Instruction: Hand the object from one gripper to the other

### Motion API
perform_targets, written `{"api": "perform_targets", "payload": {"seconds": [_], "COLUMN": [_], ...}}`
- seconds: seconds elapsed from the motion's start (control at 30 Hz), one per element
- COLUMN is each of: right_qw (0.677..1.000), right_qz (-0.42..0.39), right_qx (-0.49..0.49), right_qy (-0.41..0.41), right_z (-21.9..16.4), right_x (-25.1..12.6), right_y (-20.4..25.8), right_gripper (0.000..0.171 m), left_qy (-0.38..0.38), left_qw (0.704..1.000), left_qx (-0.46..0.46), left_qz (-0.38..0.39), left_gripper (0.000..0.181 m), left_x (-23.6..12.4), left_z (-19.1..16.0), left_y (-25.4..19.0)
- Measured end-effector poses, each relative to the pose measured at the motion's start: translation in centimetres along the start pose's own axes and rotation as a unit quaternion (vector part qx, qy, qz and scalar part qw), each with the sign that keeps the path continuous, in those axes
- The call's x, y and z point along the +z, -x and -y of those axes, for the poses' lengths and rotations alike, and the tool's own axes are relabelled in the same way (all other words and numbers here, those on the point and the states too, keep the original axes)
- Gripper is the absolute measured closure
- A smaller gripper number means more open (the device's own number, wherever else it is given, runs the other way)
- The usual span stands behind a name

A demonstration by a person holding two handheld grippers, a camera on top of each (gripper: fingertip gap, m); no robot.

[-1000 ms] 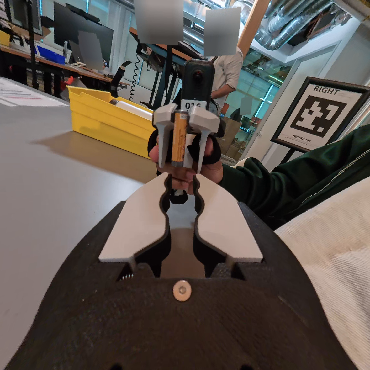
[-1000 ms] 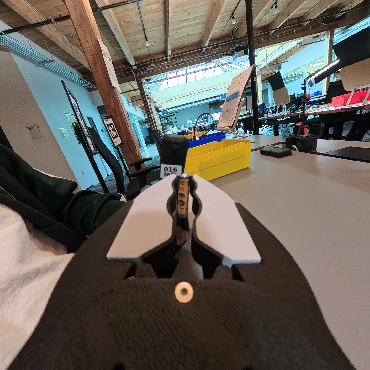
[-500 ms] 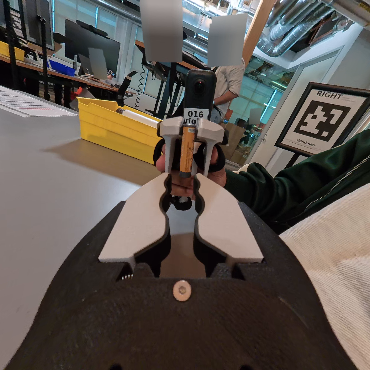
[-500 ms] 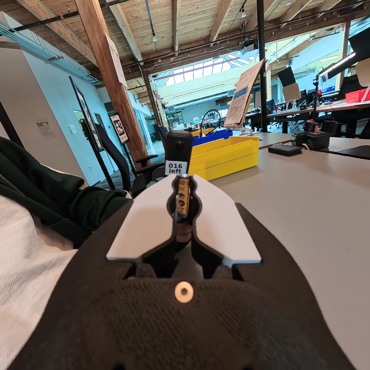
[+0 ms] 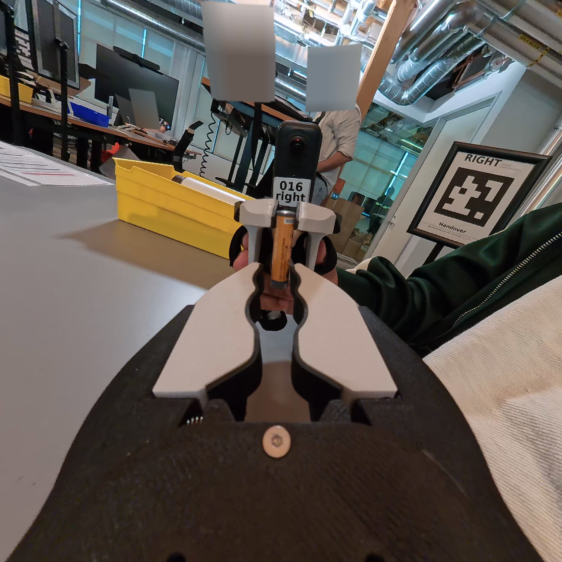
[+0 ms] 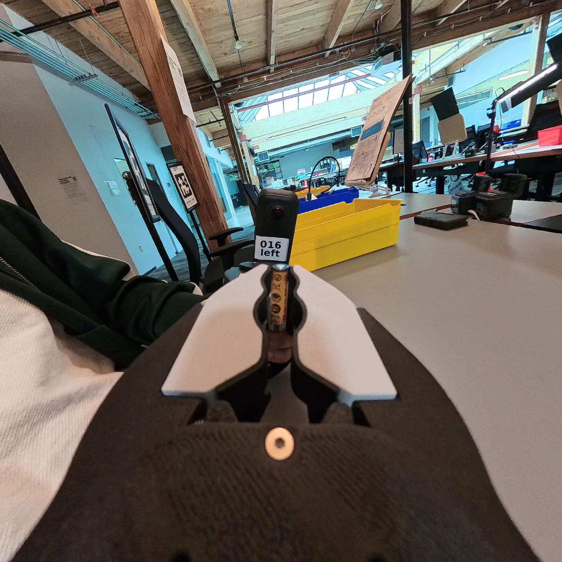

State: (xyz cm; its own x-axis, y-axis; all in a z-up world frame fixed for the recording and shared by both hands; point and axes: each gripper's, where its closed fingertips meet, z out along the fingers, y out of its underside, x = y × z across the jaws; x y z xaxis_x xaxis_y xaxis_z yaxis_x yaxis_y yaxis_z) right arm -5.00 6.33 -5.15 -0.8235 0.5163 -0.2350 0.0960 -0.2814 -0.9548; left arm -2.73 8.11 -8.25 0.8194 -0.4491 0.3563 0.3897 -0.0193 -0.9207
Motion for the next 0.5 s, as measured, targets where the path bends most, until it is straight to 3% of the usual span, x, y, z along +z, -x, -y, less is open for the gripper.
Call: {"api": "perform_targets", "payload": {"seconds": [0.4,0.5], "right_qw": [1.000,0.999], "right_qz": [0.000,-0.021], "right_qx": [0.000,-0.002], "right_qy": [-0.004,-0.030], "right_z": [0.03,0.88], "right_x": [-0.10,-0.49], "right_y": [-0.01,-0.72], "right_gripper": [0.159,0.132], "left_qy": [0.012,0.019], "left_qw": [0.999,0.999], "left_qx": [-0.026,-0.030], "left_qz": [-0.018,-0.009], "left_gripper": [0.173,0.173], "left_x": [-0.06,-0.08], "left_z": [-0.11,-0.34], "left_y": [-0.41,-0.12]}}
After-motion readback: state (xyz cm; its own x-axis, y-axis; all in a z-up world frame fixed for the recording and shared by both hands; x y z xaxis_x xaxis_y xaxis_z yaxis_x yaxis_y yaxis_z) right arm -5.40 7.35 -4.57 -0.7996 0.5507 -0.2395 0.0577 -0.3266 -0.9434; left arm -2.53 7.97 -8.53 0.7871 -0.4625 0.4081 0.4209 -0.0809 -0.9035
